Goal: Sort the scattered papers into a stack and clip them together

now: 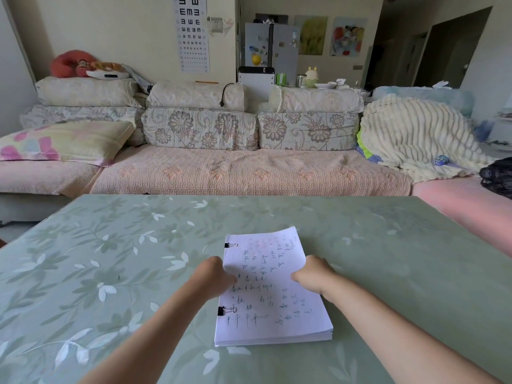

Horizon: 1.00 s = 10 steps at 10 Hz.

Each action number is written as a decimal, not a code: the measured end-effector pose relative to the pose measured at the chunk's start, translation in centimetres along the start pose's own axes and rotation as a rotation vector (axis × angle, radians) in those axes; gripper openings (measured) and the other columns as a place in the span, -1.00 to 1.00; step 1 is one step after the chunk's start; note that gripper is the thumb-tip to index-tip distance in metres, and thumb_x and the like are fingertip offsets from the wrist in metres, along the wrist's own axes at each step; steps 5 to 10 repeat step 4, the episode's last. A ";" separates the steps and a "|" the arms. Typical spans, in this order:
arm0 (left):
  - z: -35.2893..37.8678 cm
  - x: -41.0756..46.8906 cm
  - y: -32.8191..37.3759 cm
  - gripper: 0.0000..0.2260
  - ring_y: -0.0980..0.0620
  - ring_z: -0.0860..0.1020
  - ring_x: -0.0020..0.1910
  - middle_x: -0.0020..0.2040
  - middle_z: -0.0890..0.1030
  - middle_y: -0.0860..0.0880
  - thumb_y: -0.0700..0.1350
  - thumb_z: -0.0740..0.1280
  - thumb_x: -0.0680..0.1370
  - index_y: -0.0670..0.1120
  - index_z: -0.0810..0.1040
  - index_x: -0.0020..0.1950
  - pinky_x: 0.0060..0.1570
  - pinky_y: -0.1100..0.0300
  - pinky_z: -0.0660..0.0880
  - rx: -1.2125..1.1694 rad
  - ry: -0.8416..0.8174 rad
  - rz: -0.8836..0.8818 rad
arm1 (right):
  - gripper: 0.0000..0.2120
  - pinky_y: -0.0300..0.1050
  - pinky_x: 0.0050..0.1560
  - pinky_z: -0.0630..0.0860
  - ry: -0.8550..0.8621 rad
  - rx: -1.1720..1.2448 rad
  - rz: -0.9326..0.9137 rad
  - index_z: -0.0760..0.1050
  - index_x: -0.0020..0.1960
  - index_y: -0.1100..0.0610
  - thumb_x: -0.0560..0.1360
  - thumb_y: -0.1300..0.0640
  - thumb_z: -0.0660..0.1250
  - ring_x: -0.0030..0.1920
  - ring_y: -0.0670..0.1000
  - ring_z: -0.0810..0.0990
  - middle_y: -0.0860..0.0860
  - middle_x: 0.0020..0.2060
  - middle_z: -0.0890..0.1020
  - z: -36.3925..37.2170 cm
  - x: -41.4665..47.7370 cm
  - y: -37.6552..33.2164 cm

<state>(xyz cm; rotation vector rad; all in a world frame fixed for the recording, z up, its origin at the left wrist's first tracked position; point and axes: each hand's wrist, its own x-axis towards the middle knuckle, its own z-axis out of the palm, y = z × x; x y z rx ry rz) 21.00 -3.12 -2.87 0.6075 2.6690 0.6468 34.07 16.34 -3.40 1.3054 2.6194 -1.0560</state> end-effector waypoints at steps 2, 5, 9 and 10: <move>0.6 -0.5 0.0 -0.65 -0.09 0.58 0.07 0.17 0.60 -0.09 -0.01 0.32 0.52 -0.08 0.46 0.28 0.06 0.14 0.51 -0.118 0.024 0.029 | -0.68 -0.15 0.00 0.37 0.030 -0.206 0.015 0.37 0.26 0.18 0.53 0.14 0.20 0.16 0.13 0.44 0.15 0.21 0.47 0.6 -1.2 -0.3; -0.4 -0.7 -0.2 -0.52 -0.04 0.57 -0.08 -0.04 0.62 0.02 0.02 0.31 0.54 -0.09 0.35 0.42 -0.06 0.18 0.46 -0.162 0.061 0.056 | -0.60 -0.11 -0.01 0.50 0.001 0.063 -0.063 0.42 0.24 0.15 0.43 0.09 0.28 0.03 0.09 0.57 0.08 0.14 0.59 -1.3 -2.7 0.2; -0.4 -0.7 -0.2 -0.52 -0.04 0.57 -0.08 -0.04 0.62 0.02 0.02 0.31 0.54 -0.09 0.35 0.42 -0.06 0.18 0.46 -0.162 0.061 0.056 | -0.60 -0.11 -0.01 0.50 0.001 0.063 -0.063 0.42 0.24 0.15 0.43 0.09 0.28 0.03 0.09 0.57 0.08 0.14 0.59 -1.3 -2.7 0.2; -0.4 -0.7 -0.2 -0.52 -0.04 0.57 -0.08 -0.04 0.62 0.02 0.02 0.31 0.54 -0.09 0.35 0.42 -0.06 0.18 0.46 -0.162 0.061 0.056 | -0.60 -0.11 -0.01 0.50 0.001 0.063 -0.063 0.42 0.24 0.15 0.43 0.09 0.28 0.03 0.09 0.57 0.08 0.14 0.59 -1.3 -2.7 0.2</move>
